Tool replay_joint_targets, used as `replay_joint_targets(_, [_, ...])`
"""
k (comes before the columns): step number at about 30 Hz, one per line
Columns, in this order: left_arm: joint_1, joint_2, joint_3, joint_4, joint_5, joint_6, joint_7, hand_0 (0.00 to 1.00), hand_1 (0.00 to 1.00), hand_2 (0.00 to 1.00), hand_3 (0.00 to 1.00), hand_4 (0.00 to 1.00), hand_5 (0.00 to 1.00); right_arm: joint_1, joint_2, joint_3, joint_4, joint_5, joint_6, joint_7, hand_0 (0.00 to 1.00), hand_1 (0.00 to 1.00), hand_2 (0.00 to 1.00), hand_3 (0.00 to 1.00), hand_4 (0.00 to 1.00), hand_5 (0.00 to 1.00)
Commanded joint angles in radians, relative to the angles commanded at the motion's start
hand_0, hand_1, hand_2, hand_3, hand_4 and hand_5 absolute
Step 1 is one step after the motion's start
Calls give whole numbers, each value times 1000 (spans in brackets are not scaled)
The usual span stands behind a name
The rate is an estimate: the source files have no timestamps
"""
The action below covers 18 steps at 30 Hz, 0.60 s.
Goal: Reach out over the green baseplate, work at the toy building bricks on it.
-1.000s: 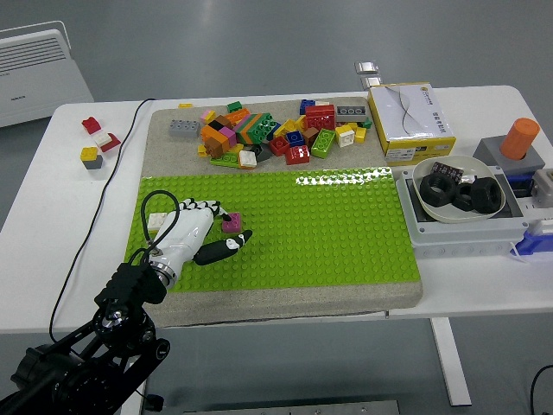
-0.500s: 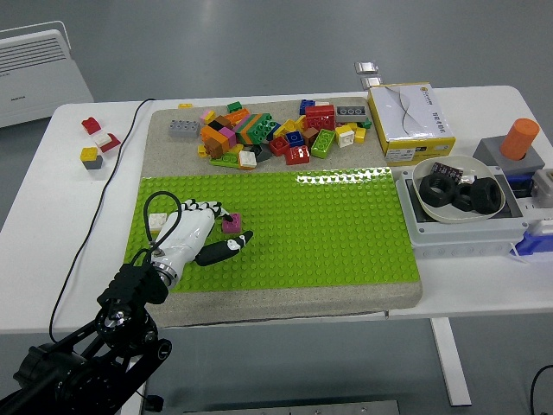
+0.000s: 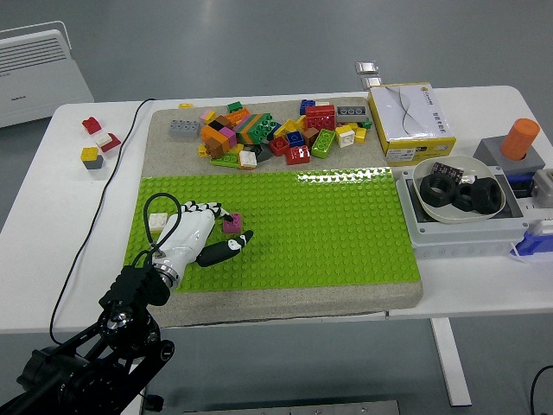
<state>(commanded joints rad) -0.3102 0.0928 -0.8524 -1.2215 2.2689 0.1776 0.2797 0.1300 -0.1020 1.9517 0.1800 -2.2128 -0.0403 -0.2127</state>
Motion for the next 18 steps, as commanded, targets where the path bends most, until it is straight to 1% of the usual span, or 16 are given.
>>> replay_joint_targets(4, [6, 4, -18, -75, 0, 4, 9, 989, 931, 924, 659, 779, 952, -2, -1, -16, 0, 7, -1, -1, 666, 664, 729, 754, 758, 960])
replay_joint_targets(5, [9, 6, -27, -95, 0, 4, 12, 987, 922, 924, 662, 803, 702, -2, -1, -19, 0, 6, 0, 0, 667, 665, 732, 754, 759, 960])
replay_joint_targets(10, [40, 15, -87, -177, 0, 15, 13, 987, 922, 924, 662, 803, 702, -3, 3, -45, 0, 21, 1, 4, 667, 665, 732, 754, 759, 960])
replay_joint_targets(11, [51, 17, -104, -192, -3, 20, 9, 979, 917, 922, 672, 814, 584, -4, 4, -53, 0, 28, 1, 4, 670, 666, 739, 753, 760, 963])
replay_joint_targets(16, [94, 29, -155, -223, -38, 39, -8, 979, 917, 922, 672, 814, 584, -9, 12, -79, 0, 53, -2, 6, 670, 666, 739, 753, 760, 963])
replay_joint_targets(17, [102, 32, -160, -226, -42, 41, -9, 976, 914, 920, 658, 814, 540, -10, 13, -84, 0, 58, -3, 6, 669, 666, 737, 753, 761, 963])
replay_joint_targets(18, [108, 33, -163, -227, -45, 42, -9, 976, 914, 920, 658, 814, 540, -11, 14, -87, 0, 62, -3, 6, 669, 666, 737, 753, 761, 963])
